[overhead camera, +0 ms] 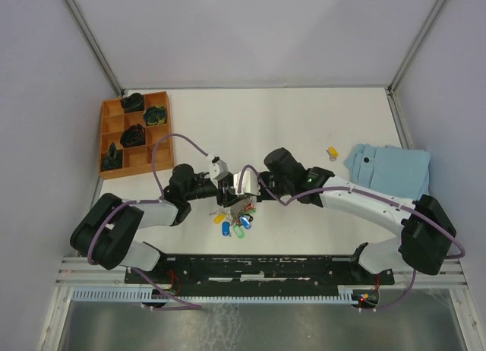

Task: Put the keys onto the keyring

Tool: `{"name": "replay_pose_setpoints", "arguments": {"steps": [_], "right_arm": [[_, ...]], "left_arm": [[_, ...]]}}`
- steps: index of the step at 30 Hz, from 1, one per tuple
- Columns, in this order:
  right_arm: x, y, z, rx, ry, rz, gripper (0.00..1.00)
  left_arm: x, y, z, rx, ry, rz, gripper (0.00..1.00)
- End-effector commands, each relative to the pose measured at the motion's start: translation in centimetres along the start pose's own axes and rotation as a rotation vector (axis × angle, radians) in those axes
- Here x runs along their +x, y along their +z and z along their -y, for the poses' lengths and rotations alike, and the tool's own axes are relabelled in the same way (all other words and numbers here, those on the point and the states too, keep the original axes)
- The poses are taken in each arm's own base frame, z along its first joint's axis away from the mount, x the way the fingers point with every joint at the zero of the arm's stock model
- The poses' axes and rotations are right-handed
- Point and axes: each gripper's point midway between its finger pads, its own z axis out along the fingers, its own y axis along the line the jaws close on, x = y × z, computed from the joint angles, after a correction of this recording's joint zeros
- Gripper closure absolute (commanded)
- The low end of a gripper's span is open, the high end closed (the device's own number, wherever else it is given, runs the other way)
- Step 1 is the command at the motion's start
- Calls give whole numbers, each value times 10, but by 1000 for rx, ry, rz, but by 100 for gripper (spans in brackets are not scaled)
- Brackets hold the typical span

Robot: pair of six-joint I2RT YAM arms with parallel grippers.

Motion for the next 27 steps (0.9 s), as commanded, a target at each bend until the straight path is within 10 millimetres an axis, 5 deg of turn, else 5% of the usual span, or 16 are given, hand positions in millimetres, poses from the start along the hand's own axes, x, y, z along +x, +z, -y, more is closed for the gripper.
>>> {"name": "replay_pose_setpoints", "arguments": {"steps": [1, 7, 20, 25, 27], "right_arm": [[-27, -14, 15, 32, -38, 74, 99], [-31, -15, 14, 15, -41, 92, 99], [-35, -17, 15, 18, -42, 103, 99], [-30, -17, 12, 18, -30, 89, 99], [-25, -17, 10, 25, -18, 79, 99]], "left_arm": [[-19, 5, -3, 41, 123, 25, 41], [-19, 10, 1, 96, 138, 21, 45], [-3, 18, 9, 178, 87, -32, 69], [-6, 18, 9, 179, 89, -29, 97], [-9, 18, 6, 151, 93, -24, 97]]}}
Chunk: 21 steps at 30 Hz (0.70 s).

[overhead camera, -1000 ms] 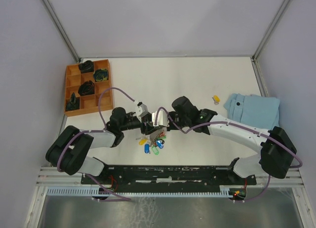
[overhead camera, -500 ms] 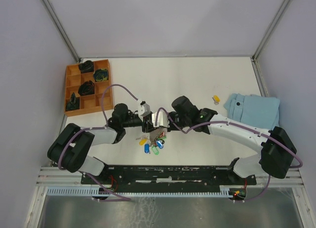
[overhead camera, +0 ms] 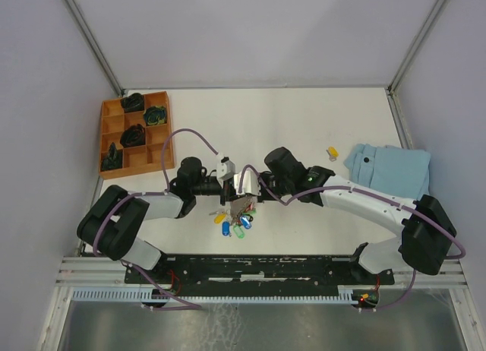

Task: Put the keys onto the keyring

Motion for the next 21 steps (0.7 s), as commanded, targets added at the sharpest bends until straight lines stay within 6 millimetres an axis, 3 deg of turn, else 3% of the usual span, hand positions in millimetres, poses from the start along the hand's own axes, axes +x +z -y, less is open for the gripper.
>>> {"name": "replay_pose_setpoints", "arguments": {"steps": [1, 9, 17, 21], "right_arm": [[-19, -16, 15, 75, -10, 62, 99], [-5, -9, 3, 111, 70, 88, 99], [5, 17, -17, 70, 119, 93, 99], [1, 23, -24, 51, 135, 131, 99]], "left_arm": [[-19, 2, -8, -30, 77, 32, 97], [-37, -5, -18, -143, 47, 111, 97], [-42, -8, -21, -185, 38, 157, 97], [-44, -8, -22, -197, 39, 170, 97]]}}
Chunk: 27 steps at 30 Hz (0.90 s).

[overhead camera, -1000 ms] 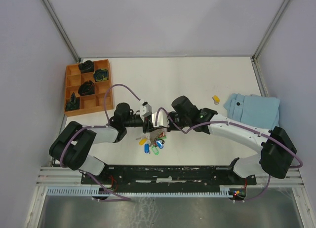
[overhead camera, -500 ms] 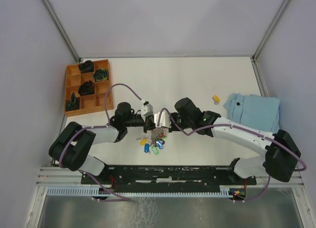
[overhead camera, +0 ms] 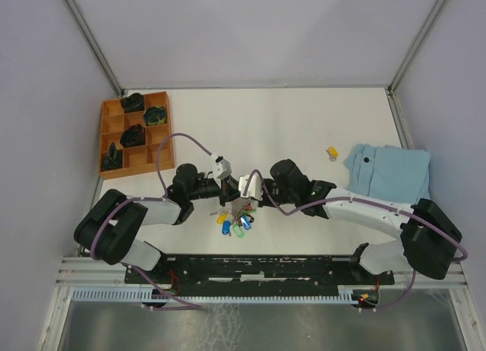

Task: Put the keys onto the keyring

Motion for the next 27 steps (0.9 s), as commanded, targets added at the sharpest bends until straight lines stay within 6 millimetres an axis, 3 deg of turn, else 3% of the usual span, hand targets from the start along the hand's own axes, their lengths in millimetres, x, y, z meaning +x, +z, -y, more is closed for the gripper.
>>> {"name": "replay_pose_setpoints", "arguments": {"steps": [1, 6, 10, 19, 24, 27], "right_arm": [[-7, 11, -16, -50, 45, 51, 99], [-9, 16, -11, -36, 31, 47, 99], [-18, 2, 7, 33, -19, 35, 99], [-31, -18, 26, 72, -80, 2, 99], [-27, -16, 29, 76, -55, -14, 99], [-20, -11, 27, 70, -23, -33, 99]], "left_arm": [[-39, 2, -12, -55, 82, 128, 97], [-42, 2, -9, -45, 78, 145, 97], [-34, 1, -9, -47, 74, 115, 96], [-27, -3, -17, -96, 92, 69, 68], [-28, -9, -24, -152, 88, 72, 49], [-23, -10, -27, -171, 58, 57, 45]]}}
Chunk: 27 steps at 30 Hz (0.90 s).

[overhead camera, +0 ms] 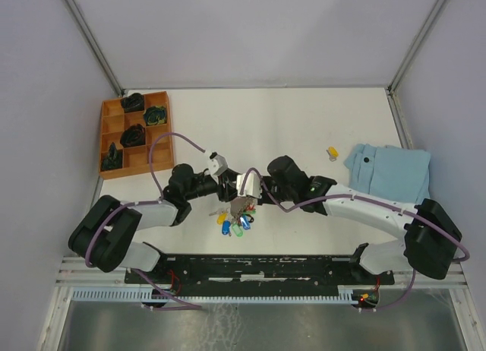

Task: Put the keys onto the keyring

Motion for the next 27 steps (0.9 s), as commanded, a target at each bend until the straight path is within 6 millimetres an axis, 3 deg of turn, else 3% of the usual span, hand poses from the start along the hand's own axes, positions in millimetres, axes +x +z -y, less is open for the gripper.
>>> {"name": "replay_pose_setpoints", "arguments": {"steps": [1, 8, 20, 27], "right_arm": [[-15, -2, 18, 52, 30, 25, 99], [1, 17, 4, 21, 150, -8, 99], [42, 56, -25, -22, 421, -158, 98], [35, 60, -38, -86, 502, -151, 82]], "left_arm": [[-8, -1, -11, -59, 21, 18, 44], [2, -5, -11, -109, -118, 9, 42], [61, -19, -25, -305, -394, -165, 46], [91, -18, -29, -336, -461, -247, 48]]}}
